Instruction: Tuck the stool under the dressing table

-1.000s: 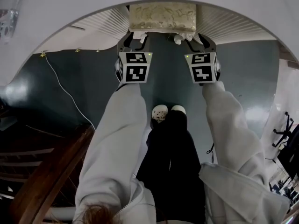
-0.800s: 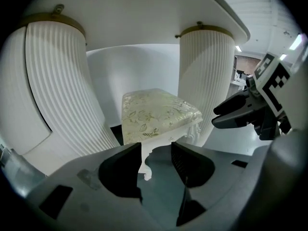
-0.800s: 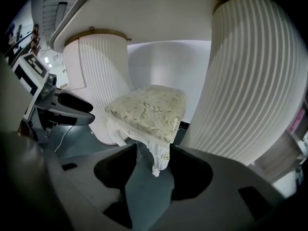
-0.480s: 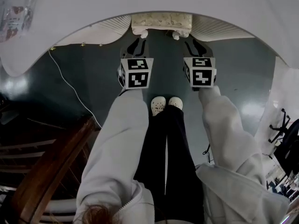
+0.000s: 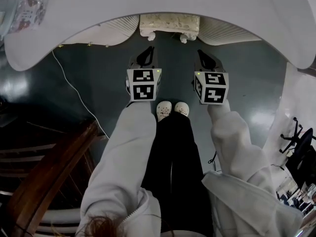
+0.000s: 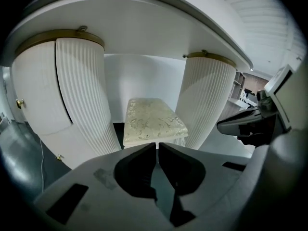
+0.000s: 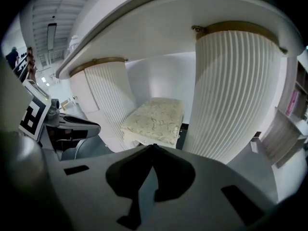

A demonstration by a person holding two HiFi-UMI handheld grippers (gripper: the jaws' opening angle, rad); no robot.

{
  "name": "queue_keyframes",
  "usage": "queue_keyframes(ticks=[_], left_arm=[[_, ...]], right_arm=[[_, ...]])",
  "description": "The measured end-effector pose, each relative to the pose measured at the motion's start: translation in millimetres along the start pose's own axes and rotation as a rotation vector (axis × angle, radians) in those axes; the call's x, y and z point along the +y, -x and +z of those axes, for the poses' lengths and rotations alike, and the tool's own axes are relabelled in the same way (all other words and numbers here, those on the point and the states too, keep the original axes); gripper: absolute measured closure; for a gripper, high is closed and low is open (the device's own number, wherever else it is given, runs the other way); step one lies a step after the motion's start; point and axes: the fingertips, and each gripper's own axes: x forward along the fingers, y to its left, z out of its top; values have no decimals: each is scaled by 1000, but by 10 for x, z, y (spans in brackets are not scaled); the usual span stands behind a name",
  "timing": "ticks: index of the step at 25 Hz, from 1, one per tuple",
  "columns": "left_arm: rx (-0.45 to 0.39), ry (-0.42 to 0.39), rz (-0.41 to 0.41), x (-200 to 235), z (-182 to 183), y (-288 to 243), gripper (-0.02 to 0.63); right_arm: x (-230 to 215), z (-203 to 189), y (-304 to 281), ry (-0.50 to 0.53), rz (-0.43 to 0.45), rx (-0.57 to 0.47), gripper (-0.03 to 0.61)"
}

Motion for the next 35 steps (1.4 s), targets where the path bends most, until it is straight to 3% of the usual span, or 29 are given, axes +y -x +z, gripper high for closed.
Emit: queue_keyframes(ticks=[8,16,24,31,35], left_arm=[[-36,22,-46,-177,77,383,594],[-55,159,-55,-340,364,1003,598],[-106,135,-65,-597,946,1648,598],[-200,62,-58,-720,1554,2094,598],[-249,65,-54,-725,1826,2262,600]], right_arm=[[204,148,322,-37,50,-53,529],[350,401,976,-29,75,-68,529],[488,909,1706,-88,94,-127,529],[487,1391,2181,-145,96,-186,529],[462,1639,2397,-150,114,-213,529]])
